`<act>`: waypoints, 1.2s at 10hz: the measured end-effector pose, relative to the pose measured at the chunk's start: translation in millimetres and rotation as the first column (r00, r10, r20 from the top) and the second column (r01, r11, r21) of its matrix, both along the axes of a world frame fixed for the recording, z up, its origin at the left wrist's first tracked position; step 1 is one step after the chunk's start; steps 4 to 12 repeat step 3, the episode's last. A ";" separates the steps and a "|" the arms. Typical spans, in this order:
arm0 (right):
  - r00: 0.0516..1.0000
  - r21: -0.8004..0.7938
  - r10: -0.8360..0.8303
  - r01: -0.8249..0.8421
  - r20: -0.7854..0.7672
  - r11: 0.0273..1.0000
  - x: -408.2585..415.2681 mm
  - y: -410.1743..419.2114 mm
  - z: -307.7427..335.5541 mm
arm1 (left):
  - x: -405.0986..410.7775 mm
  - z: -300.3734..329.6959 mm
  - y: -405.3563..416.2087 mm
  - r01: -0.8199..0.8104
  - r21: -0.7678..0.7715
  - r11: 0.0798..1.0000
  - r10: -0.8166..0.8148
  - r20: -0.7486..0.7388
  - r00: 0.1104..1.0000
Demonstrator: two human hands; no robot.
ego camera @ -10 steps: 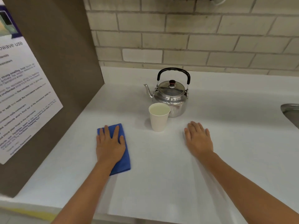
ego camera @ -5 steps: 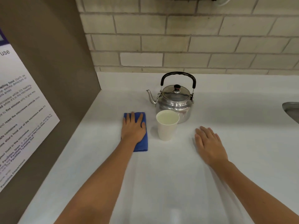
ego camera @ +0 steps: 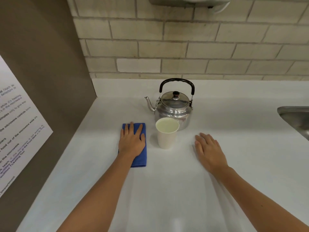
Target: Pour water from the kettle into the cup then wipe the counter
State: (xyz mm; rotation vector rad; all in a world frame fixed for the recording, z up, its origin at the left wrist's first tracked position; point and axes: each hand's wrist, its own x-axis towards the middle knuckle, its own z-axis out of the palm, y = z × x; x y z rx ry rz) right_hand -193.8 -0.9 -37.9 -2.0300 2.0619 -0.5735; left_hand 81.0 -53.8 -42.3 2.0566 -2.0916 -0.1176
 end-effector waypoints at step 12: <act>0.997 -0.171 -0.038 0.027 -0.062 0.985 4.7 -33.0 47.3 | -5.6 31.1 -2.5 -0.139 -0.074 0.988 0.131 -0.095 0.987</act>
